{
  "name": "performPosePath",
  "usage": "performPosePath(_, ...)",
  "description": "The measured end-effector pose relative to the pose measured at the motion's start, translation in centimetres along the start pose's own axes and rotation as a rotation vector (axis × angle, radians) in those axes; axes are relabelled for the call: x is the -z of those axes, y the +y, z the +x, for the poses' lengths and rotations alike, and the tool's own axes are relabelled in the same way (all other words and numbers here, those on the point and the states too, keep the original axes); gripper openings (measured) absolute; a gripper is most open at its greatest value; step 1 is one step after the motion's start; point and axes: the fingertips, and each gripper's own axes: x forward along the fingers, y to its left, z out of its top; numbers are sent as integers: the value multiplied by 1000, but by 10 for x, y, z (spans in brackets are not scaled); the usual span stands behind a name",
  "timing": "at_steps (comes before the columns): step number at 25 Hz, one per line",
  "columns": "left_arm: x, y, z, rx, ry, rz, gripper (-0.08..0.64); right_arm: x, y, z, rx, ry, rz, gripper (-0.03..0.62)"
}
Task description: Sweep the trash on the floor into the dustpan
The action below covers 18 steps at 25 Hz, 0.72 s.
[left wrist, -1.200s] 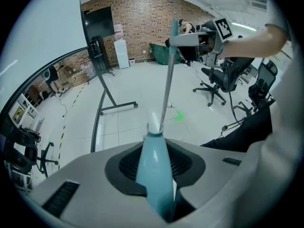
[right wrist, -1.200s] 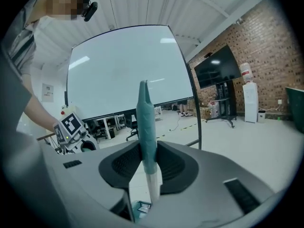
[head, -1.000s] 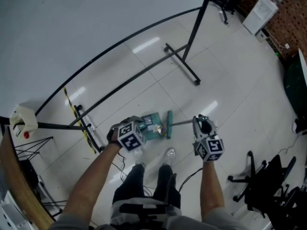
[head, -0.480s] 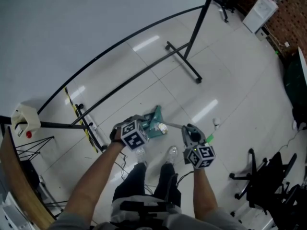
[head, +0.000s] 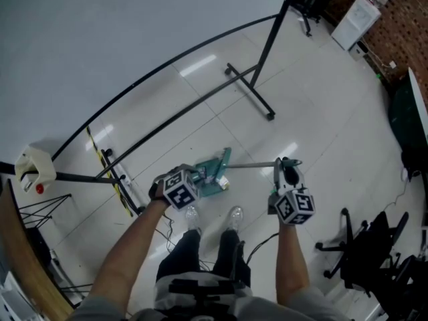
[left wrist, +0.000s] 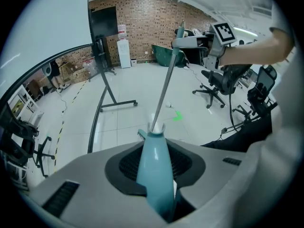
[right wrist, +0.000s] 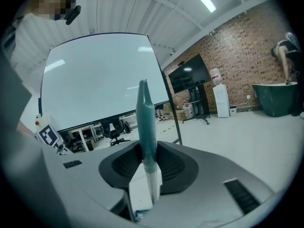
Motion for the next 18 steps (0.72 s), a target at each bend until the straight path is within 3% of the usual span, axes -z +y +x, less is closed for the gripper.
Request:
performPosePath(6,-5,-1,0,-2,-2,6,109,18,-20,2,103,97,-25,101)
performPosePath(10,-2,-1,0,3,-1,3,110,41,-14,-11,118,188,-43,100)
performPosePath(18,-4,-1,2,7,5,0,109,76,-1,-33,92,333,139,101)
